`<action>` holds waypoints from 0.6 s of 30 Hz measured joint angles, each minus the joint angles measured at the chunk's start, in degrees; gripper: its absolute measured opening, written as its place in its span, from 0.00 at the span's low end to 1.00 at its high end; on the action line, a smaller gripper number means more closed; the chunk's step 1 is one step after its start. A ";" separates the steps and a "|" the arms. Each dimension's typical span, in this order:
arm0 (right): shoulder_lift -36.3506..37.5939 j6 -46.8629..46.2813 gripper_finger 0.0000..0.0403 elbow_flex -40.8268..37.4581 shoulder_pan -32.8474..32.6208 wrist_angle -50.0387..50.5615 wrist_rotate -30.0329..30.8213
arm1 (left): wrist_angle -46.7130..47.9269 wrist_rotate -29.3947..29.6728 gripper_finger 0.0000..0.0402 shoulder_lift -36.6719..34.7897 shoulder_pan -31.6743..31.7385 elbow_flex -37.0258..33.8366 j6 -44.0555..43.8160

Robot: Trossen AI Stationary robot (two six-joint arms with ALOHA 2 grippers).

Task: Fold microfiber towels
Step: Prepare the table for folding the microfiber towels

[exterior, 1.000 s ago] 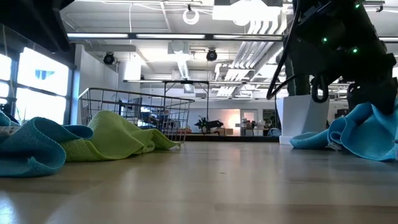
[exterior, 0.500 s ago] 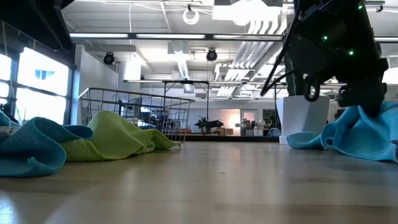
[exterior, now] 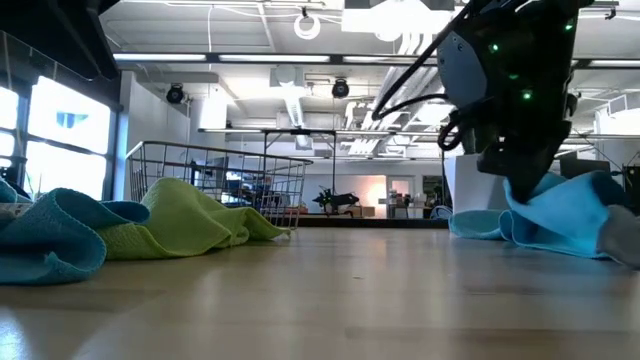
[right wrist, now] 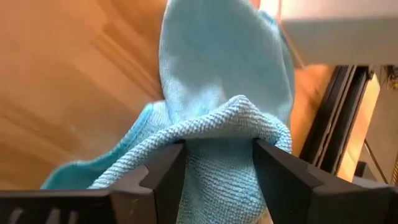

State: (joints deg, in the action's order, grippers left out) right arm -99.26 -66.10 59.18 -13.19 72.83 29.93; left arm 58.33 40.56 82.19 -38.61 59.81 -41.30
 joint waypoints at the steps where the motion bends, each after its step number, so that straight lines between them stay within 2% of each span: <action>1: 0.00 -0.81 0.45 0.00 -0.01 -0.07 1.10 | 0.00 0.02 0.31 0.00 0.02 0.00 0.00; 5: 0.00 -5.80 0.45 0.00 -0.76 -0.49 8.07 | 0.00 0.26 0.31 0.00 0.02 0.00 0.00; 9: 0.00 -6.08 0.45 0.00 -1.23 -3.95 13.10 | 0.00 0.38 0.31 0.00 0.00 0.00 0.00; 15: 0.02 -0.47 0.45 0.00 -0.02 -16.28 14.10 | -0.40 1.39 0.31 0.00 0.00 0.00 -0.01; 18: 0.02 5.56 0.45 0.00 0.62 -24.08 13.79 | -6.64 5.86 0.31 0.06 0.41 -0.96 0.01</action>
State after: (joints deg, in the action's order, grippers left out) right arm -99.24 -60.54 59.18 -12.57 48.75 43.72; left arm 51.68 46.42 82.26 -38.20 58.85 -41.29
